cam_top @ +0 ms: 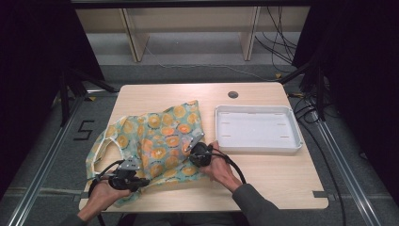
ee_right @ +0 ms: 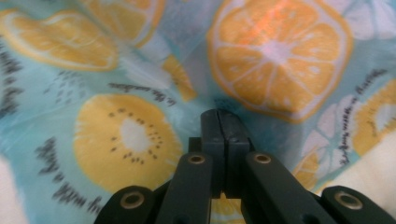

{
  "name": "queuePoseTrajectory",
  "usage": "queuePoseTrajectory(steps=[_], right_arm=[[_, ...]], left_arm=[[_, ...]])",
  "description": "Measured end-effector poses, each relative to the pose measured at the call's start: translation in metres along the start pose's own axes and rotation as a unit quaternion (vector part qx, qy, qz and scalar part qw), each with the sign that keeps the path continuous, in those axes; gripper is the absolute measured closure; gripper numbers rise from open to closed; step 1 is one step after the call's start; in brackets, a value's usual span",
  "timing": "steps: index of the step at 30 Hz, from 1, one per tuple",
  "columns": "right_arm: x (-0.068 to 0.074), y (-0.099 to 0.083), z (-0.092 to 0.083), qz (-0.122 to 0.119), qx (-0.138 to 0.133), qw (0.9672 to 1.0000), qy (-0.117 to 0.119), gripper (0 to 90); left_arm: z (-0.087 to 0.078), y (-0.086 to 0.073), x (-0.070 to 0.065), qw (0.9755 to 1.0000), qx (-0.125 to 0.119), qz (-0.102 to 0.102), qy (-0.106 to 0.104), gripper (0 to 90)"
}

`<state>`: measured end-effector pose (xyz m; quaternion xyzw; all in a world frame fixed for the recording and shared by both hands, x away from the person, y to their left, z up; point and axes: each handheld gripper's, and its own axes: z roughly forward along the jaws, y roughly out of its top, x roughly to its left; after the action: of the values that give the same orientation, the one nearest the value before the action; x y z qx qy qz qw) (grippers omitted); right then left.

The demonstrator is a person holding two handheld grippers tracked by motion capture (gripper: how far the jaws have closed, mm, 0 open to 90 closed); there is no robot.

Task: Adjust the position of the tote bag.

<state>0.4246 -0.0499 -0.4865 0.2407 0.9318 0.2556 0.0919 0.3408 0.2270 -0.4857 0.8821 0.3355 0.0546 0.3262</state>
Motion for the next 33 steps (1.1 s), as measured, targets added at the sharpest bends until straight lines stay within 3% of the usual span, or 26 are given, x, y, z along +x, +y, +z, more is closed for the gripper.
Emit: queuePoseTrajectory(steps=[1, 2, 8, 10, 12, 13, 15, 16, 17, 18, 19, 21, 22, 23, 24, 26, 28, 30, 31, 32, 33], right_arm=[[0.000, 0.000, 0.000, 0.000, 0.000, 1.0000, 0.000, 90.0], [-0.007, 0.002, 0.003, -0.020, -0.005, 0.9998, 0.001, 90.0], [-0.024, 0.023, 0.020, -0.010, 0.013, 0.9995, -0.029, 90.0], [-0.032, 0.031, 0.024, 0.011, 0.011, 0.9993, -0.034, 90.0], [-0.036, 0.034, 0.027, 0.005, 0.010, 0.9991, -0.040, 90.0], [-0.044, 0.038, 0.030, 0.026, -0.001, 0.9991, -0.035, 90.0], [-0.048, 0.041, 0.034, 0.035, 0.005, 0.9986, -0.039, 90.0], [-0.052, 0.043, 0.035, 0.035, 0.002, 0.9985, -0.041, 90.0], [-0.054, 0.044, 0.036, 0.044, 0.002, 0.9981, -0.042, 90.0], [-0.054, 0.044, 0.036, 0.044, 0.002, 0.9981, -0.042, 90.0], [-0.062, 0.049, 0.039, 0.034, 0.007, 0.9980, -0.053, 90.0], [-0.065, 0.051, 0.041, 0.031, 0.005, 0.9977, -0.059, 90.0], [-0.068, 0.053, 0.042, 0.031, 0.005, 0.9975, -0.063, 90.0], [-0.072, 0.058, 0.044, 0.040, 0.005, 0.9974, -0.060, 90.0], [-0.074, 0.060, 0.044, 0.031, 0.007, 0.9973, -0.066, 90.0], [-0.077, 0.062, 0.042, 0.030, 0.000, 0.9971, -0.069, 90.0], [-0.077, 0.064, 0.036, 0.053, -0.012, 0.9965, -0.063, 90.0], [-0.080, 0.063, 0.032, 0.050, -0.020, 0.9964, -0.065, 90.0], [-0.081, 0.060, 0.024, 0.060, -0.035, 0.9956, -0.063, 90.0], [-0.082, 0.059, 0.020, 0.058, -0.037, 0.9959, -0.058, 90.0], [-0.082, 0.057, 0.016, 0.056, -0.041, 0.9959, -0.057, 90.0]], left_arm=[[0.000, 0.000, 0.000, 1.0000, 0.000, 0.000, 0.000, 89.5], [0.001, 0.003, -0.001, 0.9999, 0.005, 0.012, 0.001, 89.5], [0.012, 0.019, -0.009, 0.9999, -0.003, 0.013, -0.001, 89.5], [0.017, 0.027, -0.013, 0.9998, 0.000, 0.019, -0.003, 89.3], [0.019, 0.029, -0.015, 0.9998, -0.003, 0.017, -0.003, 89.2], [0.024, 0.034, -0.018, 0.9996, 0.002, 0.028, 0.000, 89.1], [0.029, 0.041, -0.019, 0.9994, 0.000, 0.035, -0.005, 89.1], [0.030, 0.044, -0.021, 0.9996, 0.003, 0.027, 0.001, 89.0], [0.033, 0.048, -0.022, 0.9993, 0.008, 0.036, 0.005, 88.9], [0.033, 0.048, -0.022, 0.9993, 0.008, 0.036, 0.005, 88.8], [0.039, 0.055, -0.024, 0.9994, 0.011, 0.031, 0.010, 88.8], [0.042, 0.058, -0.023, 0.9990, 0.014, 0.041, 0.006, 88.8], [0.046, 0.062, -0.026, 0.9994, 0.013, 0.031, 0.007, 88.8], [0.048, 0.066, -0.025, 0.9988, 0.018, 0.044, 0.007, 88.8], [0.052, 0.071, -0.025, 0.9983, 0.026, 0.052, 0.007, 88.8], [0.055, 0.074, -0.025, 0.9987, 0.022, 0.046, 0.006, 88.8], [0.062, 0.082, -0.024, 0.9989, 0.017, 0.043, 0.002, 88.8], [0.064, 0.085, -0.025, 0.9991, 0.019, 0.038, 0.002, 88.8], [0.067, 0.090, -0.025, 0.9986, 0.025, 0.047, 0.003, 88.7], [0.072, 0.092, -0.028, 0.9995, 0.008, 0.032, 0.001, 88.7], [0.073, 0.095, -0.027, 0.9990, 0.017, 0.042, -0.002, 88.7]])
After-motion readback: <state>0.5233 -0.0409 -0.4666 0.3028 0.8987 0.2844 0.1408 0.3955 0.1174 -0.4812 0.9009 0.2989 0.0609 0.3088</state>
